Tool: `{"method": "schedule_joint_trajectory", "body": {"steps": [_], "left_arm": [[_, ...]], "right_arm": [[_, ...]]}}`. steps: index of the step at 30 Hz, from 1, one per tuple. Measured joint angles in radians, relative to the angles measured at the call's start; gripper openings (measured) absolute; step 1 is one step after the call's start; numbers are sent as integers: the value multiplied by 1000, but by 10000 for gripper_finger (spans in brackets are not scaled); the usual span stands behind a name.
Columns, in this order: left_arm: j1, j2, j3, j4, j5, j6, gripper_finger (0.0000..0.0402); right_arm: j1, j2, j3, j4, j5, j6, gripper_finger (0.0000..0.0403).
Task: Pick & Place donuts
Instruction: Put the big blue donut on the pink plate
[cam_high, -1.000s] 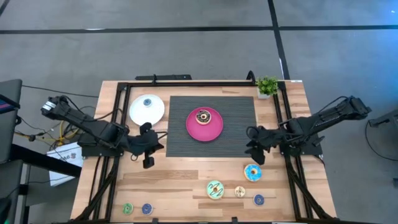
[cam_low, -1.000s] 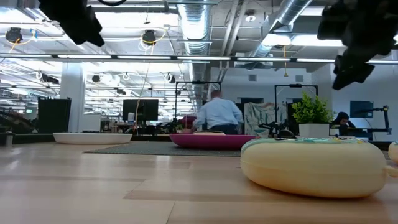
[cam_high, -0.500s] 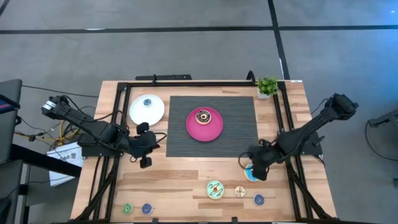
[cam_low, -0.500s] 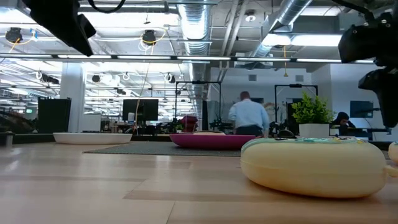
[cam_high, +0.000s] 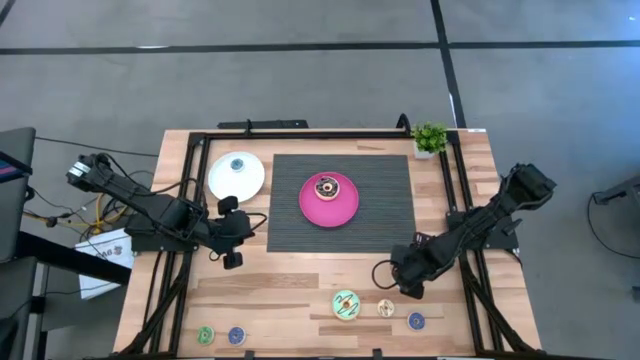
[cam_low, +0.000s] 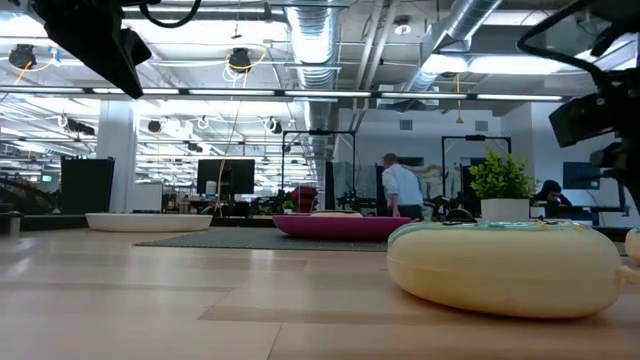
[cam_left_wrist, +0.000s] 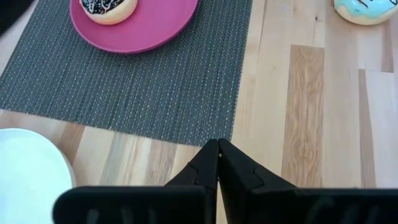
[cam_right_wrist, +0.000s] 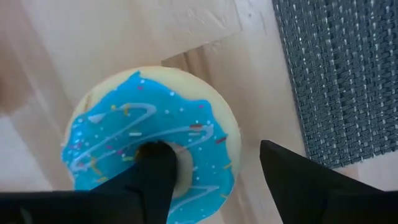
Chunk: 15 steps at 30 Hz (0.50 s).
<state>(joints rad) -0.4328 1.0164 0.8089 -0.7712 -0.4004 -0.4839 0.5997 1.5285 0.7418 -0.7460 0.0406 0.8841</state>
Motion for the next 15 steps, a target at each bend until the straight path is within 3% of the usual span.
{"method": "schedule_joint_trajectory", "body": {"steps": [6,15], "left_arm": [[0,0,0,-1,1,1,0],[0,-16,-10,-22,10,92,0]], "right_arm": [[-20,16,0,17,-3,6,219],[-54,-26,1,19,5,27,130]]}}
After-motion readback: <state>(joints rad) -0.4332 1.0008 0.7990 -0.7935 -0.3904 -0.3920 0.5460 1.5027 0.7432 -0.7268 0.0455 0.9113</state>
